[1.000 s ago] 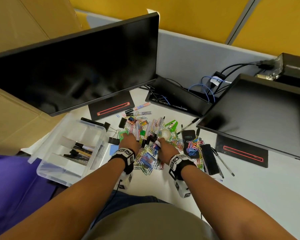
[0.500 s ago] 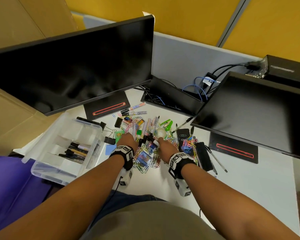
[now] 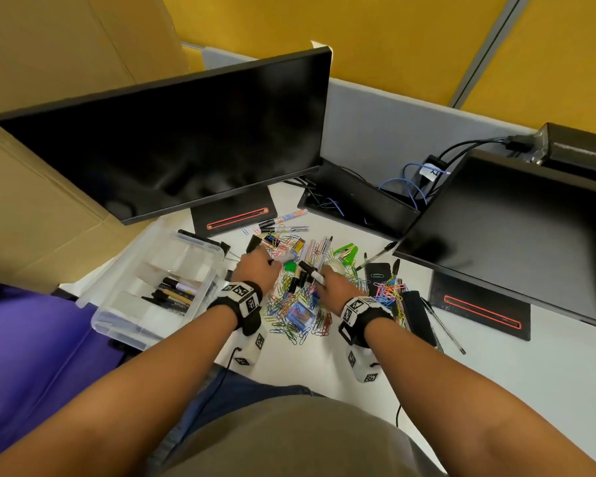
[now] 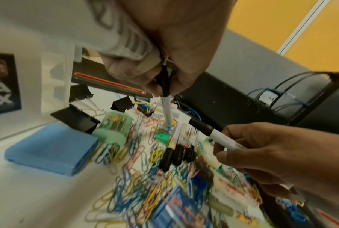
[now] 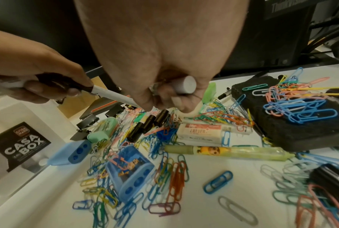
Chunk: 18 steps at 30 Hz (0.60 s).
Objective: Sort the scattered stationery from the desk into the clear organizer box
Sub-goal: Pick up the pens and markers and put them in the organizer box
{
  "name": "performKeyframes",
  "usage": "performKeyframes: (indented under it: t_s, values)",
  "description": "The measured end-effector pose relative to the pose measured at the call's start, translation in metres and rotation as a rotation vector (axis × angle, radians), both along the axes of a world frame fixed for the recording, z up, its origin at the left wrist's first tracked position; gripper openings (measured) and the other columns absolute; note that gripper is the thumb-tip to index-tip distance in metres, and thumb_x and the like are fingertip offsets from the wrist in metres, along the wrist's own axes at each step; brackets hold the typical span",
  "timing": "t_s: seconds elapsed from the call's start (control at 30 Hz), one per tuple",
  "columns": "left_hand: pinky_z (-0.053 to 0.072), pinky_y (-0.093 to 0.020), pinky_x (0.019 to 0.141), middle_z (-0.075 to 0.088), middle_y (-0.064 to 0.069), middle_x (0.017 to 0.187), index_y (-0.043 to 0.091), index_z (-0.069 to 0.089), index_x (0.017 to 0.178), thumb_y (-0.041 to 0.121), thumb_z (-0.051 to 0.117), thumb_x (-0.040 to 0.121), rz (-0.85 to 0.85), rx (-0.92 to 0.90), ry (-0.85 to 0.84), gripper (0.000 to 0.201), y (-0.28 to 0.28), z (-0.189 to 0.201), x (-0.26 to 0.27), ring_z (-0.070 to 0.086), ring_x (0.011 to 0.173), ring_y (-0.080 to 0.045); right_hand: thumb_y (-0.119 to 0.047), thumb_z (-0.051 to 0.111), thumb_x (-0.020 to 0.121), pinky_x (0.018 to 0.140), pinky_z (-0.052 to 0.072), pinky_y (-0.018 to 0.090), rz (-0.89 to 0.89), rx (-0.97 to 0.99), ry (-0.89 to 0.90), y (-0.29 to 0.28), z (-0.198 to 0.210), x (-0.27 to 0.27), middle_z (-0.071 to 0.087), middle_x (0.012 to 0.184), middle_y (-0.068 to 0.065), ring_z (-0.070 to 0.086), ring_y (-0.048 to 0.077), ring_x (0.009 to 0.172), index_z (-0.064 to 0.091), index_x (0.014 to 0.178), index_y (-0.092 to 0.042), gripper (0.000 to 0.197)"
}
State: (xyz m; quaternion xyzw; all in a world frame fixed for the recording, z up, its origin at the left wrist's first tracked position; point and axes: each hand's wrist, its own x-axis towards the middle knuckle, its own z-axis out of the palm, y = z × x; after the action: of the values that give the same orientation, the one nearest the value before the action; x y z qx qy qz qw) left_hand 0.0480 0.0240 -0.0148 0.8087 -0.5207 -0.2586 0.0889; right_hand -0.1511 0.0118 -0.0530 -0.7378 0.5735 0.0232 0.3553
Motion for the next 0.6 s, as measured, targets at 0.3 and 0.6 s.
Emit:
performKeyframes:
  t_s: [0.3, 0.6]
  values:
    - [0.052, -0.038, 0.073, 0.066, -0.009, 0.079, 0.009, 0.063, 0.081, 0.03, 0.062, 0.085, -0.037, -0.064, 0.218, 0.021, 0.01, 0.033, 0.018, 0.063, 0.077, -0.028, -0.031, 0.06, 0.094, 0.082, 0.053, 0.041, 0.016, -0.206, -0.068, -0.012, 0.029, 0.025, 0.058, 0.12, 0.009, 0.062, 0.028, 0.097, 0.05, 0.131, -0.021, 0.04]
    - [0.038, -0.033, 0.061, 0.055, -0.013, 0.07, 0.002, 0.062, 0.075, 0.035, 0.056, 0.092, 0.063, -0.113, 0.315, 0.038, 0.023, 0.049, 0.051, 0.051, 0.066, -0.025, -0.032, 0.06, 0.095, 0.072, 0.049, 0.033, 0.152, -0.136, -0.165, -0.003, 0.043, 0.053, 0.068, 0.099, 0.006, 0.063, 0.027, 0.089, 0.058, 0.12, -0.018, 0.028]
